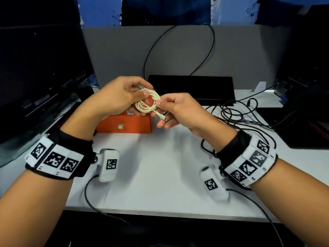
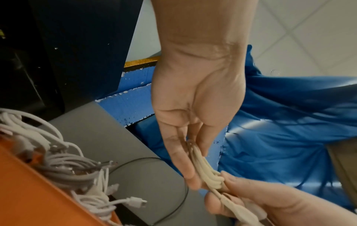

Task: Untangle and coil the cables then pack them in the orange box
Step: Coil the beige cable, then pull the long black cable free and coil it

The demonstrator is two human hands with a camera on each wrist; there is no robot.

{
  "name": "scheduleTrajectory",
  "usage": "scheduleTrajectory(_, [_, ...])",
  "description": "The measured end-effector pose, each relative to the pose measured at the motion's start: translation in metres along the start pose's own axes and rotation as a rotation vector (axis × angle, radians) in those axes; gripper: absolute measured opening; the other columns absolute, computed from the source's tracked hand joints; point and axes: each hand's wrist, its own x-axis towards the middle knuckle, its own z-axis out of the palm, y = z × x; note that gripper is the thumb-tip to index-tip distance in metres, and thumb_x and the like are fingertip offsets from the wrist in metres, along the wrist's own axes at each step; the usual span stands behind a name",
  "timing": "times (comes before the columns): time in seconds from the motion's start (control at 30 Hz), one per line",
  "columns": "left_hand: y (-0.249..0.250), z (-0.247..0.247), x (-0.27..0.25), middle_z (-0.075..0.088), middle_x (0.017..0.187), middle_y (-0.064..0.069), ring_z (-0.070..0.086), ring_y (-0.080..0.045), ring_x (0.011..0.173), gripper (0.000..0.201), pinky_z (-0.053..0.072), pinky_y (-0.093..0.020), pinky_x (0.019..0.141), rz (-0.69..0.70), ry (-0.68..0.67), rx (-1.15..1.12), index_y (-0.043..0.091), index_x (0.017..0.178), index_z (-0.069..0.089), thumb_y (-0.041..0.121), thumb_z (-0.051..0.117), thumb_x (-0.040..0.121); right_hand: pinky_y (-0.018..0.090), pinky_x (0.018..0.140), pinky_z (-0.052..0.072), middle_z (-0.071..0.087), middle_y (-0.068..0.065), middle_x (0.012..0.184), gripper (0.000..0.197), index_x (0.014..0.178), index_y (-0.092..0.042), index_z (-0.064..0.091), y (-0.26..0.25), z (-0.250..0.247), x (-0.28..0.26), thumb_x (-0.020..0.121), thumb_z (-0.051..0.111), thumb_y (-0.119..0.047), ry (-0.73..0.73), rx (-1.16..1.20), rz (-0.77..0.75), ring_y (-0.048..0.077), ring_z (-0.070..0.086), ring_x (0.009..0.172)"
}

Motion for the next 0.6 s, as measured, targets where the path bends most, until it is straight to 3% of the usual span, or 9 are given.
scheduleTrajectory(0.1, [-0.016,-0.020,0.014,0.075,0.100,0.004,0.074,-0.023,0.089,0.024,0.063,-0.043,0.078,-0.015,0.140,0.254,0.025,0.124,0.066,0.030,0.064,0.100,0.024,0.048,0.055,0.070,0.015,0.086,0.014,0.100,-0.005,0.067,-0.004,0.002,0.036,0.105,0.059,-0.016,0.052,-0.032,0.018,0.021,0.073,0.058])
scheduleTrajectory(0.2, [-0.036,-0.030,0.031,0.071,0.113,0.004,0.066,-0.018,0.102,0.028,0.051,-0.031,0.085,-0.003,0.220,0.523,0.024,0.125,0.066,0.030,0.065,0.098,0.027,0.051,0.057,0.065,0.012,0.080,0.016,0.096,-0.005,0.065,-0.007,-0.007,0.075,0.105,0.059,-0.017,0.172,-0.108,0.068,0.021,0.072,0.056])
scheduleTrajectory(0.37, [-0.064,-0.016,0.043,0.064,0.133,-0.002,0.057,-0.024,0.122,0.038,0.044,-0.040,0.106,0.173,-0.146,0.793,0.023,0.133,0.066,0.029,0.069,0.096,0.027,0.045,0.055,0.071,0.019,0.089,0.015,0.092,-0.006,0.061,0.001,-0.022,0.127,0.104,0.059,-0.015,0.293,-0.217,0.179,0.023,0.071,0.055])
scheduleTrajectory(0.53, [-0.066,-0.015,0.051,0.066,0.124,0.007,0.054,-0.021,0.120,0.033,0.039,-0.047,0.105,0.173,-0.167,0.924,0.033,0.126,0.069,0.041,0.068,0.094,0.024,0.040,0.053,0.069,0.018,0.077,0.014,0.094,0.002,0.061,0.008,-0.017,0.150,0.103,0.055,-0.007,0.316,-0.216,0.306,0.019,0.069,0.045])
scheduleTrajectory(0.6, [-0.068,-0.017,0.052,0.067,0.120,0.004,0.055,-0.023,0.117,0.031,0.041,-0.047,0.103,0.165,-0.158,0.916,0.033,0.122,0.070,0.043,0.069,0.093,0.026,0.042,0.055,0.071,0.019,0.073,0.016,0.096,0.006,0.064,0.010,-0.006,0.157,0.102,0.055,-0.006,0.302,-0.233,0.365,0.023,0.070,0.049])
